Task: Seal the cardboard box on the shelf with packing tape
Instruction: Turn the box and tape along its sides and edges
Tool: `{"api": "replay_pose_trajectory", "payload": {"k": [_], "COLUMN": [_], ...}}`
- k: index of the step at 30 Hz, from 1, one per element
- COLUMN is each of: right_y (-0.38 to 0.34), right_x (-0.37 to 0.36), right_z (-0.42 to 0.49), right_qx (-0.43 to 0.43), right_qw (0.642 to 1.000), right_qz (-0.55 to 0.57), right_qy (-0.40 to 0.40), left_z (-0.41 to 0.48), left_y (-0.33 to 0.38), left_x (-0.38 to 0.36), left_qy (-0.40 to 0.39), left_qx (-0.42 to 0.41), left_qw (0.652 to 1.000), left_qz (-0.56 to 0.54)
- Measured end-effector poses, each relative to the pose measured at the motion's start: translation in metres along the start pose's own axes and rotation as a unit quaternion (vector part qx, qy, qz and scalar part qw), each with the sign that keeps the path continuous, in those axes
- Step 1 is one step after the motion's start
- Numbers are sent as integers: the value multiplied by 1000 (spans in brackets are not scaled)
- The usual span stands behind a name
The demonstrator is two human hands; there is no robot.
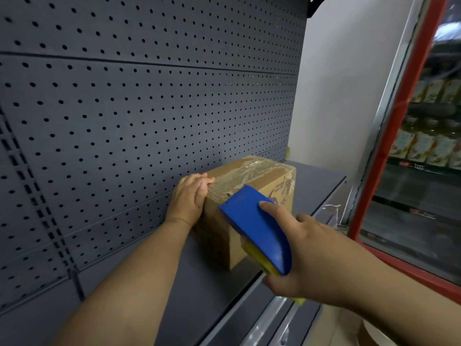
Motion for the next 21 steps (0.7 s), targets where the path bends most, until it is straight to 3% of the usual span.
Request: {"api": "replay_pose_trajectory", "payload": {"k": [7, 12, 16, 21], "right_y": [16, 17, 19, 21], "right_x": [1, 1, 0, -2], "right_z": [-15, -10, -9, -7], "right_qx": [21, 24, 29, 23], "right_qw": [999, 999, 999, 999], "right_qz": [14, 16, 33, 47], "right_qy": [24, 44, 30, 15], "left_z": [-2, -7, -8, -13], "left_y": [7, 9, 17, 37], "left_x": [1, 5, 16, 16], "left_qy": [-37, -119, -139, -142], "left_qx": [5, 20, 68, 90], "left_qw": [997, 987, 980, 983], "left_qz": [62, 106, 123, 68]}}
Point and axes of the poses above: each hand's wrist, its own z-axis towards the middle knuckle, its own x-axis out of the back of the hand, y = z × x, the point moved 7 cm from there along z, towards the middle knuckle, and after that the axes turned 15 degrees about z, right-handed, at the moved point
